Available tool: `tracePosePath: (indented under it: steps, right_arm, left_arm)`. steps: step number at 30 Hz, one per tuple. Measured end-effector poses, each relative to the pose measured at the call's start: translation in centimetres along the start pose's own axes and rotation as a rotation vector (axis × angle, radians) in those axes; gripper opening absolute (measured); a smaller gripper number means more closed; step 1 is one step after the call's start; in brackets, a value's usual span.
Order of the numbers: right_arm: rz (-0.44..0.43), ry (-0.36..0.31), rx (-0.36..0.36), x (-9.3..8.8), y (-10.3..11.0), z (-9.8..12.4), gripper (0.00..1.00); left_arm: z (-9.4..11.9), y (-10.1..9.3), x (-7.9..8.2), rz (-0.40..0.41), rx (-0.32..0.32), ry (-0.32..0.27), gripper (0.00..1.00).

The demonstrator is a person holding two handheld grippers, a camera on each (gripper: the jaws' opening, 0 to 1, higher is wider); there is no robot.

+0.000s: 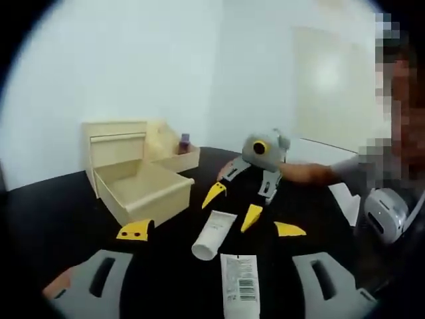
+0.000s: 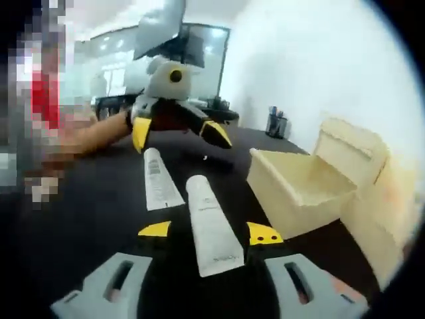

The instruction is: Open the drawer, pick up the cosmetic bottles from the table one by one, place them into the drawer, release the gripper, close the drawer, and move the gripper away

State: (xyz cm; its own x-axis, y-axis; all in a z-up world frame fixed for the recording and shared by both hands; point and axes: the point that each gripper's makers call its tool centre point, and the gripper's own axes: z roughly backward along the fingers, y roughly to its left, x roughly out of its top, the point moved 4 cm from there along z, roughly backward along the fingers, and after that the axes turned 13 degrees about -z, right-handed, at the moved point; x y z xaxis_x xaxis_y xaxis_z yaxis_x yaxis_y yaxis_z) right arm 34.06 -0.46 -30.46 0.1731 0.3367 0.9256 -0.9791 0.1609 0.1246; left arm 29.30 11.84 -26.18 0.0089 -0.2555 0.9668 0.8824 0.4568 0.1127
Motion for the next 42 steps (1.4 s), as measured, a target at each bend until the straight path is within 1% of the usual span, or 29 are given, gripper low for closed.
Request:
tracePosePath:
  steps: [4, 6, 7, 8, 9, 11, 14, 15, 16, 17, 18, 20, 21, 22, 23, 24, 25, 26, 29, 30, 32, 33, 35, 36, 38, 39, 40, 41, 42]
  right_arm:
    - [-0.120, -0.051, 0.130, 0.1, 0.4, -1.0, 0.38]
    - [-0.080, -0.015, 0.114, -0.4, 0.4, -1.8, 0.38]
    - [-0.030, -0.017, 0.093, -0.5, 0.2, -2.0, 0.36]
    - [-0.042, -0.015, 0.099, -0.4, 0.6, -1.9, 0.35]
    - [-0.067, 0.015, 0.080, -0.5, 0.6, -1.5, 0.30]
    - [-0.029, 0.052, 0.064, -0.4, 1.1, -1.1, 0.29]
    - [-0.043, 0.057, 0.072, 0.1, 1.6, -1.0, 0.28]
    - [-0.055, 0.061, 0.075, 0.2, 1.8, -0.9, 0.29]
    - [-0.075, 0.060, 0.082, 0.4, 1.9, -1.1, 0.34]
    - [-0.093, 0.047, 0.088, 0.5, 2.0, -1.2, 0.35]
    - [-0.101, 0.042, 0.072, 0.5, 1.8, -1.4, 0.35]
    - [-0.042, 0.044, 0.038, 0.1, 1.1, -1.7, 0.35]
    - [-0.039, 0.053, 0.034, -0.3, 1.2, -1.9, 0.35]
    - [-0.041, 0.070, 0.046, -0.7, 1.3, -2.0, 0.34]
    - [-0.057, 0.053, 0.055, -0.6, 1.4, -1.9, 0.31]
    - [-0.076, 0.059, 0.056, -0.6, 1.5, -1.9, 0.29]
    - [-0.068, 0.063, 0.051, -0.4, 1.7, -1.9, 0.28]
    - [-0.049, 0.079, 0.040, -0.5, 1.8, -1.7, 0.28]
    - [0.013, 0.093, 0.003, -0.4, 2.3, -1.5, 0.27]
    - [0.036, 0.098, -0.012, 0.1, 1.5, -1.8, 0.27]
    - [0.081, 0.098, -0.042, 0.8, 1.2, -1.7, 0.26]
    - [0.129, 0.090, -0.058, 1.2, 1.4, -1.4, 0.26]
    - [0.212, 0.113, -0.087, 1.6, 1.5, -1.1, 0.25]
    - [0.299, 0.120, -0.115, 2.0, 1.2, -0.9, 0.24]
    - [0.459, 0.148, -0.196, 2.2, 1.5, -0.5, 0.17]
    - [0.523, 0.154, -0.204, 2.3, 1.8, -0.4, 0.06]
    - [0.603, 0.098, -0.258, 3.2, 2.2, -0.2, 0.00]
    - [0.620, 0.134, -0.238, 2.9, 2.6, -0.5, 0.00]
    - [0.569, 0.200, -0.199, 2.1, 3.2, -0.3, 0.00]
  left_arm:
    - [-0.2, -0.2, 0.0, -0.003, 0.000, 0.002, 0.72]
    - [-0.2, -0.3, 0.0, -0.003, -0.002, 0.000, 0.72]
    - [-0.2, -0.2, -0.1, -0.002, -0.002, 0.001, 0.72]
    - [-0.2, -0.2, -0.1, -0.002, 0.000, 0.002, 0.72]
    - [-0.2, -0.1, -0.1, -0.002, 0.002, 0.004, 0.71]
    - [-0.2, -0.2, -0.2, -0.001, 0.003, 0.004, 0.71]
    - [-0.2, -0.1, -0.2, 0.001, 0.001, 0.003, 0.71]
    - [-0.2, -0.1, -0.2, 0.000, 0.001, 0.004, 0.71]
    - [-0.2, -0.1, -0.2, 0.001, 0.001, 0.005, 0.71]
    - [-0.2, -0.1, -0.2, 0.001, 0.001, 0.005, 0.71]
    - [-0.2, -0.1, -0.2, 0.000, 0.000, 0.005, 0.71]
    - [-0.2, 0.0, -0.2, -0.001, 0.000, 0.005, 0.71]
    - [-0.2, 0.0, -0.2, -0.001, 0.000, 0.005, 0.71]
    - [-0.2, 0.0, -0.2, -0.003, 0.000, 0.006, 0.71]
    - [-0.2, -0.1, -0.2, -0.004, 0.000, 0.006, 0.70]
    - [-0.2, -0.1, -0.2, -0.003, 0.000, 0.006, 0.70]
    - [-0.2, -0.1, -0.2, -0.002, 0.000, 0.005, 0.70]
    - [-0.2, -0.2, -0.2, -0.001, -0.002, 0.003, 0.71]
    - [-0.2, -1.1, 1.0, 0.075, -0.068, -0.076, 0.79]
    - [-0.2, -1.0, 1.2, 0.090, -0.069, -0.086, 0.81]
    - [0.0, -0.9, 1.3, 0.082, -0.058, -0.087, 0.81]
    - [0.0, -0.8, 1.3, 0.084, -0.049, -0.088, 0.80]
    - [0.0, -0.6, 1.1, 0.089, -0.038, -0.082, 0.80]
    - [-0.1, -0.6, 1.0, 0.091, -0.037, -0.077, 0.79]
    - [-0.3, -0.8, 0.8, 0.081, -0.037, -0.065, 0.78]
    - [-0.4, -0.8, 0.7, 0.073, -0.034, -0.059, 0.77]
    - [-0.4, -0.8, 0.7, 0.069, -0.033, -0.055, 0.77]
    - [-0.4, -0.7, 0.6, 0.067, -0.033, -0.052, 0.76]
    - [-0.4, -0.6, 0.5, 0.064, -0.030, -0.047, 0.76]
